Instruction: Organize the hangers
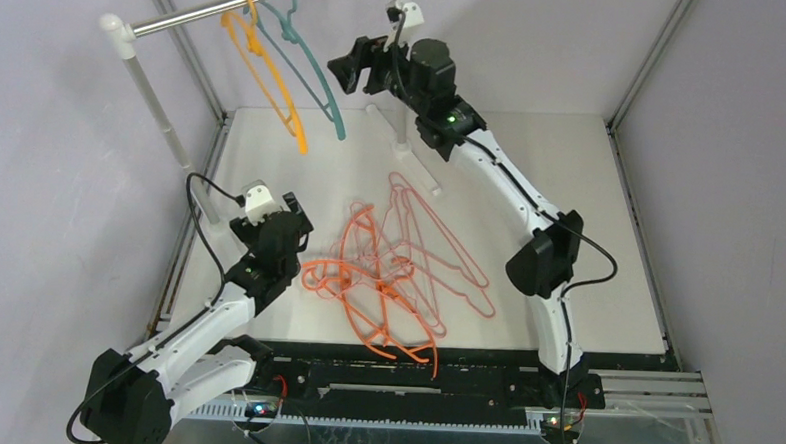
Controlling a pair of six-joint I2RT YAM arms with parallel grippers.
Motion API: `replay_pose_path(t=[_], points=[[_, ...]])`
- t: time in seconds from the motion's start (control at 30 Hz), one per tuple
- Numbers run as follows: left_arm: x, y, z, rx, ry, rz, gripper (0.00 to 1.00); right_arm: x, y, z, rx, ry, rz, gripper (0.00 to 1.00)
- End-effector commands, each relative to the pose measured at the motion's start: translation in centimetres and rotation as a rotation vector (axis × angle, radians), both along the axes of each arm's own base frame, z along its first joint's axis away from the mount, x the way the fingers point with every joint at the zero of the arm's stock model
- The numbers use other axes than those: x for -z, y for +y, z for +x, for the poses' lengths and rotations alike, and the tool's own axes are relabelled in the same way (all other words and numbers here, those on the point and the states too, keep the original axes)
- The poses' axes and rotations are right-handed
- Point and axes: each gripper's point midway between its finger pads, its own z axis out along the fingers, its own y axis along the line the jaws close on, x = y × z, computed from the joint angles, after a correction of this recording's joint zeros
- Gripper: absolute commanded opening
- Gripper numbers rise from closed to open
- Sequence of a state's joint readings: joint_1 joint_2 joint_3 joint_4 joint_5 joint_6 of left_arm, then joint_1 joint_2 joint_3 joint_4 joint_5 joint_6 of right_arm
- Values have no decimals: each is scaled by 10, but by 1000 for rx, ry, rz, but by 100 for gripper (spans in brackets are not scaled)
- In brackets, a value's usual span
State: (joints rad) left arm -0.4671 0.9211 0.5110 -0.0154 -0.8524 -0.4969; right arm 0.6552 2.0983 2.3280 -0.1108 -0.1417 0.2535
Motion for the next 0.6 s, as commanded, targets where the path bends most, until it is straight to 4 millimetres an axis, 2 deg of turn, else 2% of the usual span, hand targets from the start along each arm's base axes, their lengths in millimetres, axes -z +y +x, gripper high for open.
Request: replay_pose_path(t=[0.0,0.07,0.13,0.27,0.37,0.5,0.57], points=[[-16,-11,8,48,-59,-31,91,-26,6,3,-19,-45,120,84],[-16,-17,12,73,-51,-28,89,-20,7,2,2,-45,91,84],[-15,-21,15,91,-38,-22,88,-14,0,3,50,-52,56,85],[-21,-34,15,112,-33,-18,88,-4,-32,-2,110,-45,43,86],[-46,-44,15,134,-69,-63,86,-4,-65,-9,153,-43,53,87],[-92,-76,11,221,-124,-74,77,10,-99,-16,206,-20,37,87],[-112,-94,6,270,-130,-55,75,14,-115,-20,227,-12,33,87]])
